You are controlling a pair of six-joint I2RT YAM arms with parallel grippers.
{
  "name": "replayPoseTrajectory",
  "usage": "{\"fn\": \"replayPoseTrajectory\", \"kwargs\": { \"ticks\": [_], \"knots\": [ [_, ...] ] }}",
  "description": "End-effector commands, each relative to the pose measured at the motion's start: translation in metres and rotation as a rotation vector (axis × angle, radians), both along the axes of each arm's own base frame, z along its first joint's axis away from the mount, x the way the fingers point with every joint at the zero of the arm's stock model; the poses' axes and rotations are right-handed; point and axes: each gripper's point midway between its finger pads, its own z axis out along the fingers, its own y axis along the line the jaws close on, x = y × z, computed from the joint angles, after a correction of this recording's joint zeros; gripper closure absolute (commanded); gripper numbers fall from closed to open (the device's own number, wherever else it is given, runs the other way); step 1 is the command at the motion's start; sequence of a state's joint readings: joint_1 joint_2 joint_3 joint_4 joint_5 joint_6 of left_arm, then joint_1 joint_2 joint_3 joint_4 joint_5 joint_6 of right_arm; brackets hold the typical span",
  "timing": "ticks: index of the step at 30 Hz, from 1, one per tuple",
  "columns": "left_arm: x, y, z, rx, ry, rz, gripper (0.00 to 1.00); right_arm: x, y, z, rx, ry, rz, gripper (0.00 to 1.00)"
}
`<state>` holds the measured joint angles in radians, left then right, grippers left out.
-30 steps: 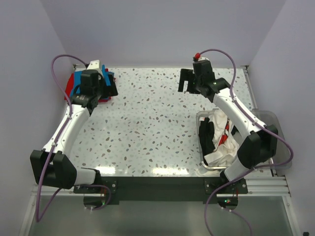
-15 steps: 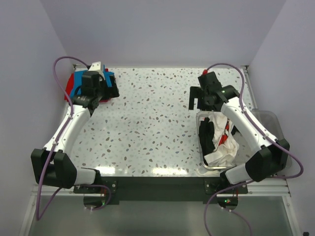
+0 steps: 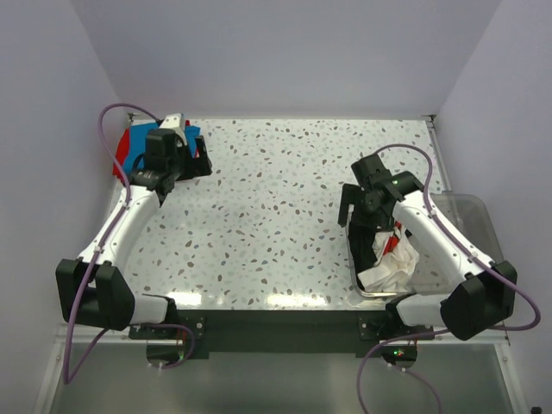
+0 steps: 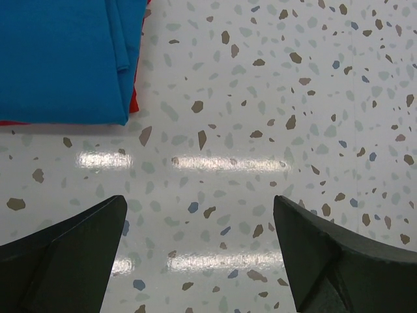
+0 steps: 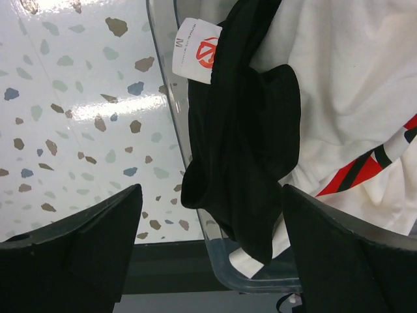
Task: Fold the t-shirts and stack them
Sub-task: Grab the tshirt from the pile
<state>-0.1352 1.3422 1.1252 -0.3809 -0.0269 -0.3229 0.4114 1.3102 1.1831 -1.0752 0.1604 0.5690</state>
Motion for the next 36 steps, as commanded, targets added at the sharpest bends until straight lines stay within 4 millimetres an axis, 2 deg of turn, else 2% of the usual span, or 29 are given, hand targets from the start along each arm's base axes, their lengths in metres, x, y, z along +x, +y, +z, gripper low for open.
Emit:
{"fn": "replayPoseTrajectory", "kwargs": {
  "ticks": [1, 3, 11, 12, 13, 15, 19, 21, 22, 24, 25, 27, 28, 30, 31, 33, 34, 36],
  "knots": [
    [0.007, -0.006, 0.016, -0.027, -0.063, -0.016, 0.00, 0.009, 0.008, -0.005, 0.038, -0.016, -0.042, 0.11],
    [0.007, -0.006, 0.018, -0.024, -0.065, -0.020, 0.00, 0.009, 0.004, -0.013, 0.015, -0.002, -0.060, 0.14],
    [0.004, -0.006, 0.021, -0.024, -0.074, -0.020, 0.00, -0.005, -0.002, -0.037, -0.015, 0.100, -0.070, 0.43],
    [0.004, -0.006, 0.020, -0.025, -0.072, -0.020, 0.00, -0.007, -0.004, -0.037, -0.019, 0.109, -0.073, 0.67],
    [0.005, -0.005, 0.020, -0.024, -0.074, -0.019, 0.00, -0.009, -0.006, -0.037, -0.025, 0.113, -0.077, 0.83],
    [0.005, -0.005, 0.021, -0.024, -0.077, -0.019, 0.00, -0.012, -0.011, -0.031, -0.037, 0.108, -0.089, 1.00],
    [0.008, -0.006, 0.021, -0.026, -0.081, -0.018, 0.00, -0.014, -0.022, -0.014, -0.077, 0.085, -0.110, 1.00],
    [0.009, -0.006, 0.020, -0.027, -0.080, -0.018, 0.00, -0.011, -0.030, 0.003, -0.106, 0.053, -0.128, 1.00],
    [0.010, -0.006, 0.021, -0.028, -0.081, -0.017, 0.00, -0.002, -0.032, 0.023, -0.103, -0.006, -0.141, 1.00],
    [0.012, -0.006, 0.022, -0.025, -0.086, -0.018, 0.00, 0.000, -0.049, 0.046, -0.164, -0.054, -0.170, 1.00],
    [0.012, -0.010, 0.023, -0.035, -0.089, -0.040, 0.00, 0.011, -0.058, 0.072, -0.182, -0.127, -0.199, 1.00],
    [0.013, -0.011, 0.024, -0.036, -0.094, -0.044, 0.00, 0.012, -0.072, 0.096, -0.221, -0.166, -0.228, 1.00],
    [0.013, -0.011, 0.024, -0.033, -0.096, -0.047, 0.00, 0.019, -0.076, 0.122, -0.211, -0.234, -0.250, 1.00],
    [0.014, -0.010, 0.024, -0.029, -0.095, -0.046, 0.00, 0.020, -0.091, 0.147, -0.270, -0.285, -0.281, 1.00],
    [0.014, -0.010, 0.024, -0.027, -0.092, -0.047, 0.00, 0.024, -0.094, 0.174, -0.262, -0.362, -0.301, 1.00],
    [0.015, -0.010, 0.023, -0.027, -0.090, -0.044, 0.00, 0.027, -0.104, 0.198, -0.306, -0.415, -0.316, 1.00],
    [0.015, -0.010, 0.023, -0.025, -0.091, -0.047, 0.00, 0.029, -0.106, 0.223, -0.290, -0.489, -0.329, 1.00],
    [0.016, -0.010, 0.023, -0.025, -0.092, -0.049, 0.00, 0.034, -0.109, 0.248, -0.292, -0.568, -0.321, 1.00]
  ]
}}
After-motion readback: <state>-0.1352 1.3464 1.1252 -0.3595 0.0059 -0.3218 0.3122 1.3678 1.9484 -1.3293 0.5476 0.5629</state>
